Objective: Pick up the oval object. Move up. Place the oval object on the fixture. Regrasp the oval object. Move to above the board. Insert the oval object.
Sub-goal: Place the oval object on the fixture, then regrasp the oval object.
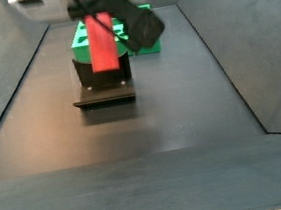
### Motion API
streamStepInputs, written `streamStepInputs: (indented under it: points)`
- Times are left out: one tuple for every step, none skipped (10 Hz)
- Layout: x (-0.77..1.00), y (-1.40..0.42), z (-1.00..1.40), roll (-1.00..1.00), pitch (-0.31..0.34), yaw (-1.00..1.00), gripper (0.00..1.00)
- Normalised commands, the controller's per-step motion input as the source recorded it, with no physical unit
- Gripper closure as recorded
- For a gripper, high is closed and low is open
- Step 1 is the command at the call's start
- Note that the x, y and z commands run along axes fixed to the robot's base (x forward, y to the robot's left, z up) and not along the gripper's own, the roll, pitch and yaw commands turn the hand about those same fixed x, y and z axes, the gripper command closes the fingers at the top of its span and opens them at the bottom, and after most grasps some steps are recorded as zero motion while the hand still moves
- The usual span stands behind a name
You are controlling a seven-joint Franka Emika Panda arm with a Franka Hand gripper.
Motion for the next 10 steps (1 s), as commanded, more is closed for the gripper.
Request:
streamStepInputs:
  points:
    - [0.13,0.05,-1.0,-0.11,-0.08,-0.04,1.0]
    - [0.12,0.04,-0.89,-0.09,-0.078,-0.03,1.0]
    - [0.1,0.03,-0.66,-0.08,-0.076,-0.01,1.0]
    - [0.07,0.02,-0.51,-0.08,-0.068,0.01,1.0]
    - [0.06,0.01,-0.42,-0.08,-0.061,0.01,1.0]
    - [0.05,0.0,-0.25,-0.07,-0.051,0.02,1.0]
    - [0.05,0.0,-0.19,-0.07,-0.048,0.01,1.0]
    - [0.0,0.0,0.0,0.0,0.0,0.0,0.0]
    - [0.0,0.0,1.0,-0.1,-0.062,0.02,0.0]
    - [0.0,0.0,1.0,-0.09,-0.062,0.02,0.0]
